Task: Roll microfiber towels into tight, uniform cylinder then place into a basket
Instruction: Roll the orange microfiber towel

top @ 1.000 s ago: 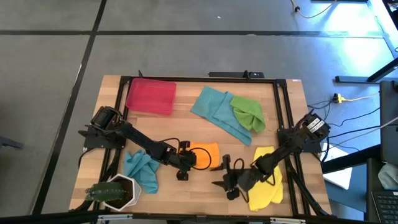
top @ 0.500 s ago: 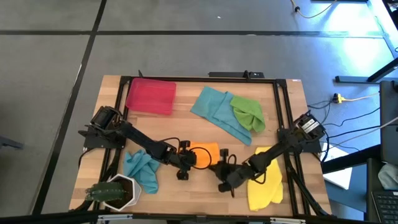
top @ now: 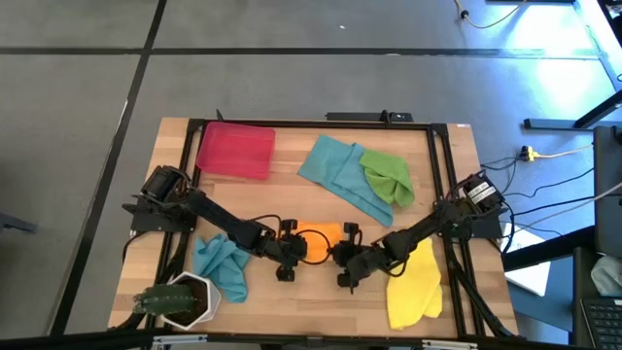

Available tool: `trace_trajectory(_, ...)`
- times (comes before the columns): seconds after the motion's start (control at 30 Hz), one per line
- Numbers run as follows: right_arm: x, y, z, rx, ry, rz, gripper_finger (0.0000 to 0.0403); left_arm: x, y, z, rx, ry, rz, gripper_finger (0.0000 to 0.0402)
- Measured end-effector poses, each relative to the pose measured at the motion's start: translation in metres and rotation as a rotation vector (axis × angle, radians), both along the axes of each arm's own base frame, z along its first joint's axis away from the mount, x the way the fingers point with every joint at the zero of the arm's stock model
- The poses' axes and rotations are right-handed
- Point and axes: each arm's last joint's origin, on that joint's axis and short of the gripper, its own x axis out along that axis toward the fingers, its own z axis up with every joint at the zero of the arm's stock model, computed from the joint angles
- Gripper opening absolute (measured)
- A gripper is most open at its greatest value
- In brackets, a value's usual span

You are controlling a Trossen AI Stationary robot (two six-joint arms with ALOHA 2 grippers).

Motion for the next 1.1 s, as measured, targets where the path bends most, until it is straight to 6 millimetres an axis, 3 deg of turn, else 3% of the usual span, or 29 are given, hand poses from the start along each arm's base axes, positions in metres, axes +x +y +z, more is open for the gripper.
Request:
trace_trajectory(0.17,-0.001,-0.001,-0.001,-0.008,0.018,-0.002,0.0004,-0.001,-0.009,0.03,0.021,-0.096,-0.033,0.0115)
trace_trajectory(0.33,-0.002,-0.002,-0.002,0.006,0.025,-0.02,0.0005,-0.01,-0.025,0.042,0.059,-0.136,-0.109,0.0116)
trace_trajectory(0.5,0.0,-0.005,-0.003,0.023,0.037,-0.016,0.0004,-0.018,-0.048,0.026,0.138,-0.087,-0.224,0.0121)
trace_trajectory(0.67,0.002,-0.009,-0.003,0.052,0.039,-0.034,0.0004,-0.025,-0.059,0.006,0.298,-0.055,-0.219,0.0118)
trace_trajectory(0.87,0.004,-0.014,-0.004,0.09,0.058,-0.022,0.0004,-0.026,-0.058,-0.001,0.411,-0.034,-0.213,0.0118)
trace_trajectory(1.1,0.008,-0.024,-0.004,0.164,0.07,-0.056,0.0004,-0.023,-0.052,-0.001,0.419,-0.029,-0.205,0.0118)
